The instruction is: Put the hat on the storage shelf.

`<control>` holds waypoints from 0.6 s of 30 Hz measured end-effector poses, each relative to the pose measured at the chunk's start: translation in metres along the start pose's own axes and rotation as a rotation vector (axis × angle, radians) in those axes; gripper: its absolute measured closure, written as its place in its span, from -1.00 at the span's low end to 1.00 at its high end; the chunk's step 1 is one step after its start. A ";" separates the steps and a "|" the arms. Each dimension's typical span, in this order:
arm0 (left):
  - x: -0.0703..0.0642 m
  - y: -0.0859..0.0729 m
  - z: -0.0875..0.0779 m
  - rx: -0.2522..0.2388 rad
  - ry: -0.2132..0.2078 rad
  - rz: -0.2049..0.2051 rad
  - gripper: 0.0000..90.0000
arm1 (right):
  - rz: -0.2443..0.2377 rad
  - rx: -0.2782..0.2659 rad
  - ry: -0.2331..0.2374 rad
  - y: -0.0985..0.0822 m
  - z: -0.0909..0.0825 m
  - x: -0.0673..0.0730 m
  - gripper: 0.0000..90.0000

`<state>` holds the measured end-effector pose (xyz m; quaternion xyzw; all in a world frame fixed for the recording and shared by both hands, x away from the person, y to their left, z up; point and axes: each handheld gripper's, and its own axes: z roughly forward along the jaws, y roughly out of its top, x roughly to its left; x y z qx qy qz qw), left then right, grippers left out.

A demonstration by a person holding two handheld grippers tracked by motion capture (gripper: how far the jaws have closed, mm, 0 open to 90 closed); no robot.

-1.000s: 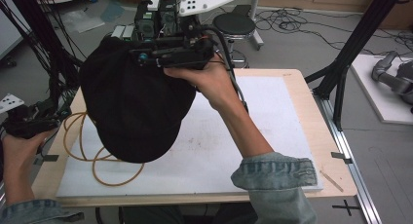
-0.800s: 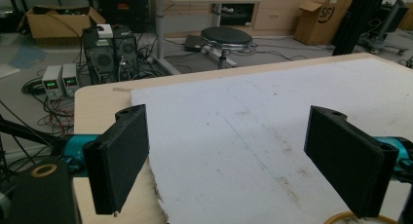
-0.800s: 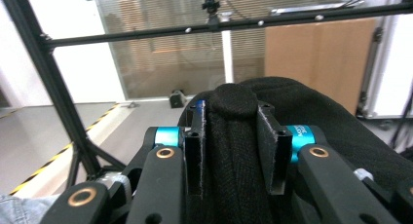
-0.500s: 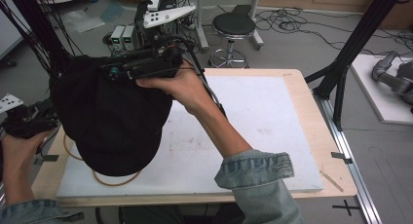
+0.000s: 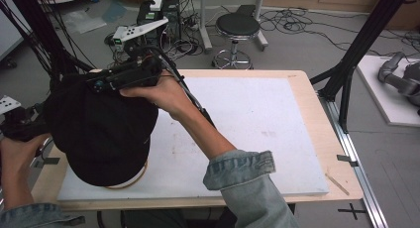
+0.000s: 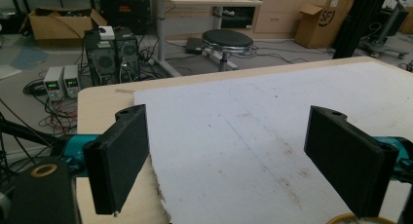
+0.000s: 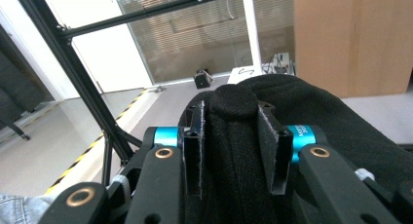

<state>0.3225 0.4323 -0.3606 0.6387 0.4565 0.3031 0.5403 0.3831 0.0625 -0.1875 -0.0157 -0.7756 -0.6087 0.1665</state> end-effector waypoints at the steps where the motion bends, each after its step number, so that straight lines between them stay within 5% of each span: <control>1: 0.000 0.000 0.000 0.000 -0.001 0.002 -0.63 | 0.012 0.008 -0.006 -0.003 0.004 -0.005 0.53; 18: 0.002 0.000 -0.003 -0.004 0.015 -0.006 -0.63 | 0.106 0.085 -0.007 -0.023 0.033 -0.028 0.46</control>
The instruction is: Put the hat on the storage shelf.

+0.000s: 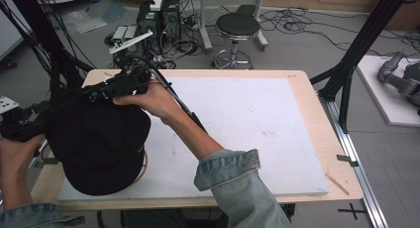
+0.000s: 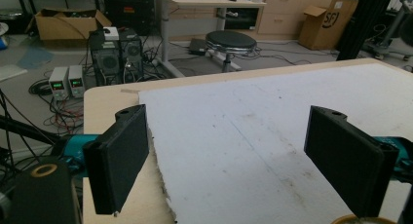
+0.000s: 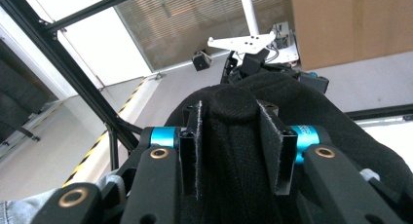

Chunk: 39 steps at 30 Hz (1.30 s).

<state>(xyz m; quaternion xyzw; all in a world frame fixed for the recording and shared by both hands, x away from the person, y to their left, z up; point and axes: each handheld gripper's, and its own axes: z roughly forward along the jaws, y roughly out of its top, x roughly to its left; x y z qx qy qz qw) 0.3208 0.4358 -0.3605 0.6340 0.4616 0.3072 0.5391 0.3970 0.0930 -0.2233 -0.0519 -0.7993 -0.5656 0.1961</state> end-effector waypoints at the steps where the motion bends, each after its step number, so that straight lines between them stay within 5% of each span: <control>1: 0.000 0.000 0.000 -0.002 0.000 -0.001 -0.63 | 0.000 0.005 0.002 -0.001 0.002 -0.001 0.44; 39: 0.001 0.001 -0.003 -0.007 0.011 0.002 -0.63 | 0.031 0.042 -0.027 -0.012 0.016 -0.009 0.07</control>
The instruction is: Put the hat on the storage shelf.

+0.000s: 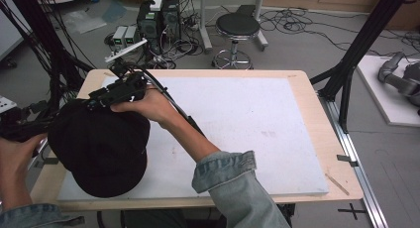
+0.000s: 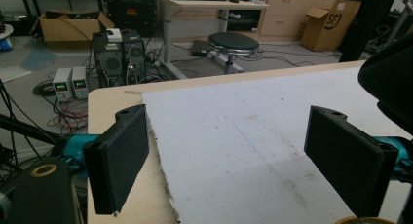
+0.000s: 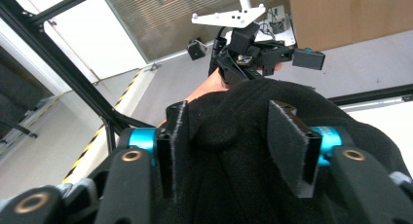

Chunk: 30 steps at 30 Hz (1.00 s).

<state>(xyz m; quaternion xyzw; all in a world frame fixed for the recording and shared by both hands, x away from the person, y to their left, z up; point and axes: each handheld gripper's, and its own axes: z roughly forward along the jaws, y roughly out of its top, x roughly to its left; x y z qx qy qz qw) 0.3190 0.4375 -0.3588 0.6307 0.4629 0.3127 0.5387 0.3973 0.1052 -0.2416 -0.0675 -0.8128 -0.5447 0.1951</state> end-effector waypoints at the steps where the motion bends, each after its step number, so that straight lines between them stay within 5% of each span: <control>1: 0.000 0.000 0.000 0.000 0.000 0.001 -0.63 | -0.001 0.001 -0.005 0.000 0.000 0.000 0.03; 10: 0.000 0.000 0.001 0.001 -0.001 0.003 -0.63 | 0.002 -0.043 -0.031 0.000 -0.009 0.000 -0.20; 17: 0.000 0.000 0.001 -0.003 0.006 0.002 -0.63 | -0.013 -0.092 -0.103 -0.002 -0.030 0.002 -0.30; 30: -0.002 0.000 0.006 0.003 0.001 0.004 -0.63 | -0.068 -0.127 -0.394 -0.022 -0.110 0.020 -0.49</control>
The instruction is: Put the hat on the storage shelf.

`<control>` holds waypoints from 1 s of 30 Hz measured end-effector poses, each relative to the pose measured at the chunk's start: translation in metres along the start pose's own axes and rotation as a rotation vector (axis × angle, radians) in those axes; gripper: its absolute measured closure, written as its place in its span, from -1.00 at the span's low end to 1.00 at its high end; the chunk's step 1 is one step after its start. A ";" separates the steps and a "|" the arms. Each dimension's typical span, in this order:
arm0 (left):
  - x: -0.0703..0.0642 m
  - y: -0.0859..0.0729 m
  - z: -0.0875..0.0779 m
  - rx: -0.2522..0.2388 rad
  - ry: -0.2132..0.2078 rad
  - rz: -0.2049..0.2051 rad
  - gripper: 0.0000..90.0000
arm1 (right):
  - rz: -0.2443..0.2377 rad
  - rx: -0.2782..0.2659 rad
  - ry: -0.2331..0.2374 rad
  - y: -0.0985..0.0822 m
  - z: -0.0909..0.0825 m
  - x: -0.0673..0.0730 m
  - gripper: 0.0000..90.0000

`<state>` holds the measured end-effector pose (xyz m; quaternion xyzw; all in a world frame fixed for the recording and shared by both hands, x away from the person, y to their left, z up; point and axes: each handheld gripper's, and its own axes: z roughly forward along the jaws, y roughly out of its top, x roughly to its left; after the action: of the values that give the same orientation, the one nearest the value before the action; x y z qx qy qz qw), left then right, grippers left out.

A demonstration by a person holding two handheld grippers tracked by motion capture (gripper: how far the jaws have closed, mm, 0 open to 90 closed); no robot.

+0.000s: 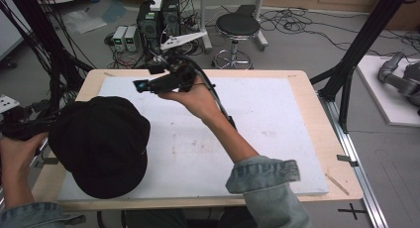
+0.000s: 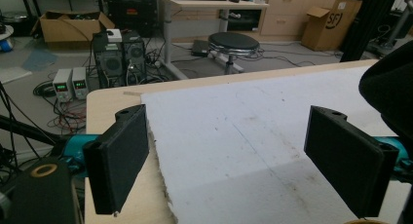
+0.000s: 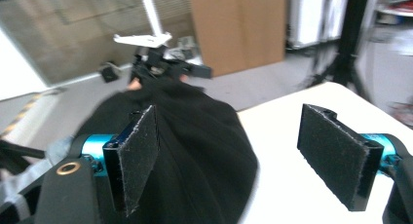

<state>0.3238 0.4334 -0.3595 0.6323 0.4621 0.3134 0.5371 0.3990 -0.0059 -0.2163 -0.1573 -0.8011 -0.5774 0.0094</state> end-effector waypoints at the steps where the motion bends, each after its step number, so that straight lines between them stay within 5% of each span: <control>1: 0.000 0.000 0.001 0.002 0.003 0.001 -0.63 | 0.002 0.001 -0.033 -0.003 -0.009 -0.001 -0.50; 7: -0.001 0.000 0.005 0.012 0.002 0.006 -0.63 | 0.023 -0.007 -0.167 -0.026 -0.062 -0.012 -0.55; 15: -0.002 0.000 0.007 0.015 0.000 0.007 -0.63 | 0.064 -0.041 -0.289 -0.056 -0.120 -0.025 -0.57; 30: -0.002 0.000 0.007 0.016 0.001 0.006 -0.63 | 0.075 -0.062 -0.446 -0.098 -0.162 -0.030 -0.71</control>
<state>0.3299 0.4290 -0.3610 0.6380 0.4629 0.3117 0.5306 0.3751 -0.1911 -0.2592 -0.3110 -0.7587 -0.5521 -0.1512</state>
